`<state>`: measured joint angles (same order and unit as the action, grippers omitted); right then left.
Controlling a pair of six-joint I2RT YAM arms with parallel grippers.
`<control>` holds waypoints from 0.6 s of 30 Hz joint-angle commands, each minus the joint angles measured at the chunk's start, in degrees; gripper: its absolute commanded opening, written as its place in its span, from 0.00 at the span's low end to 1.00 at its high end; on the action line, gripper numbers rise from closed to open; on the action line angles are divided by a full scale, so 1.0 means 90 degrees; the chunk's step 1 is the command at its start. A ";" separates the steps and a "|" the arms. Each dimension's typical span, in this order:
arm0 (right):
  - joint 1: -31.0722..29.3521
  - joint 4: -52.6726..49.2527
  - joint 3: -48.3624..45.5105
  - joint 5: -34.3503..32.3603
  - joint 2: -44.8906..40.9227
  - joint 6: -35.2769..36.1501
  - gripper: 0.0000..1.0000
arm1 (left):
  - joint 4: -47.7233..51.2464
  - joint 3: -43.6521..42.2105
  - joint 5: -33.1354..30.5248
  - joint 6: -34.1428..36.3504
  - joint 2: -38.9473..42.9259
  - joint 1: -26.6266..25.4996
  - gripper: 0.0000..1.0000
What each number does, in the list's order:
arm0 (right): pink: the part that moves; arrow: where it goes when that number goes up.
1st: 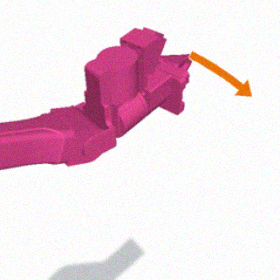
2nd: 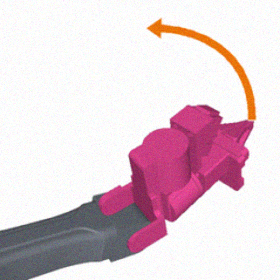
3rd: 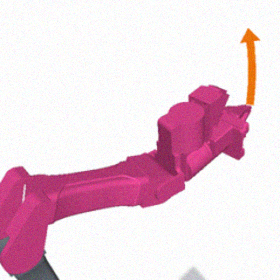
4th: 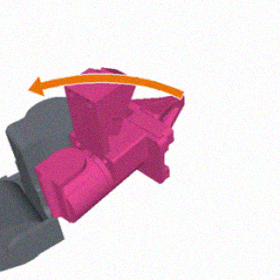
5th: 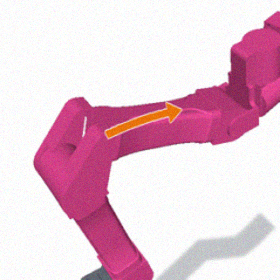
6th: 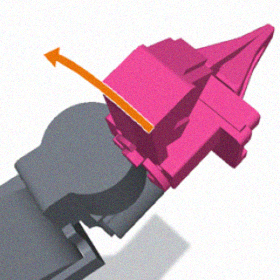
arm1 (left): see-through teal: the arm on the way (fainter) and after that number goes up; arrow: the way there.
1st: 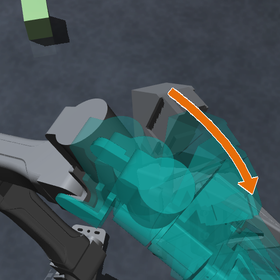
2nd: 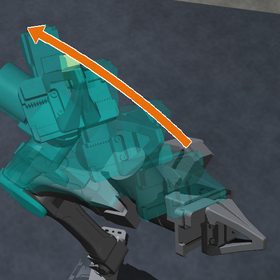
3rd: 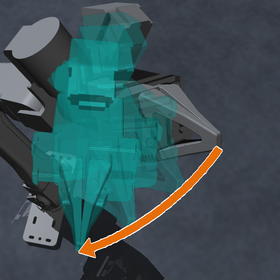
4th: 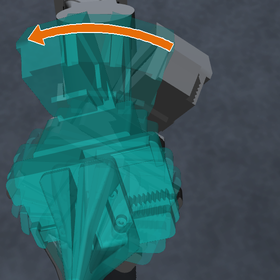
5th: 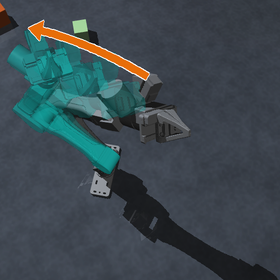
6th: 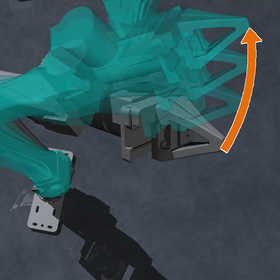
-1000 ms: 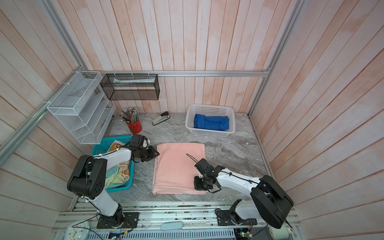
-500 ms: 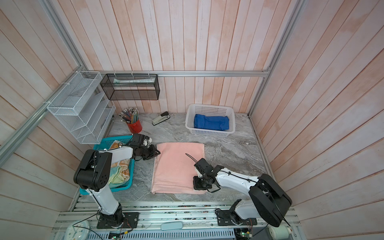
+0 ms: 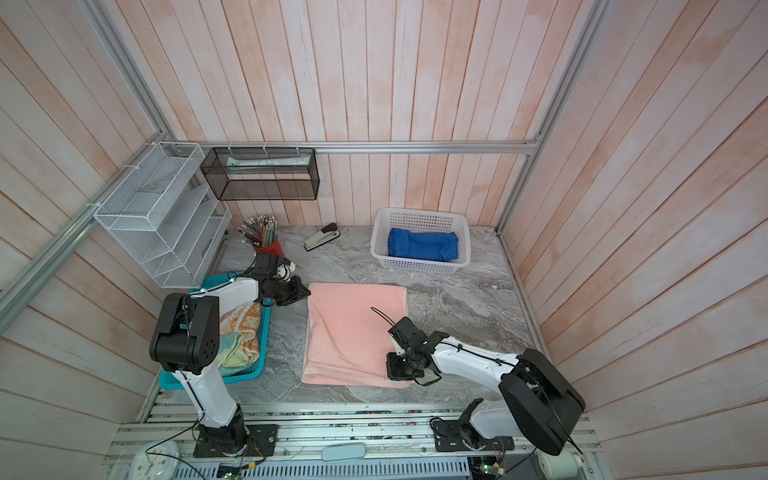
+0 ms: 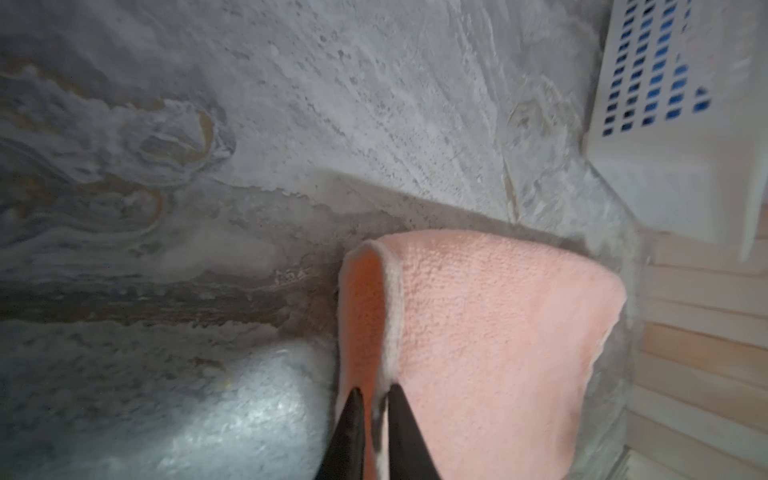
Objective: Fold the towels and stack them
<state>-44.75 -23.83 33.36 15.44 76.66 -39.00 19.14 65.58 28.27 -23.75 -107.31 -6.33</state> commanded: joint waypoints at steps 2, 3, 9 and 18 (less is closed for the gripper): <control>-0.0012 -0.0926 -0.0226 -0.0749 0.0023 0.0027 0.24 | 0.0473 0.0163 -0.0384 0.0377 0.0048 0.0057 0.25; -0.0013 -0.0930 -0.0203 -0.0756 0.0017 0.0032 0.26 | 0.0540 0.0181 -0.0405 0.0397 0.0080 0.0059 0.30; -0.0011 -0.1195 0.0277 -0.0862 0.0054 0.0132 0.33 | 0.0897 -0.0263 -0.0543 0.0195 0.0989 -0.0042 0.35; -0.0008 -0.1096 0.0266 -0.0870 0.0306 0.0319 0.33 | 0.1929 -0.1953 -0.1809 -0.0662 0.3630 -0.1535 0.37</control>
<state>-44.75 -30.92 36.56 9.69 77.28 -37.39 30.98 51.83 17.39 -26.39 -78.46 -16.60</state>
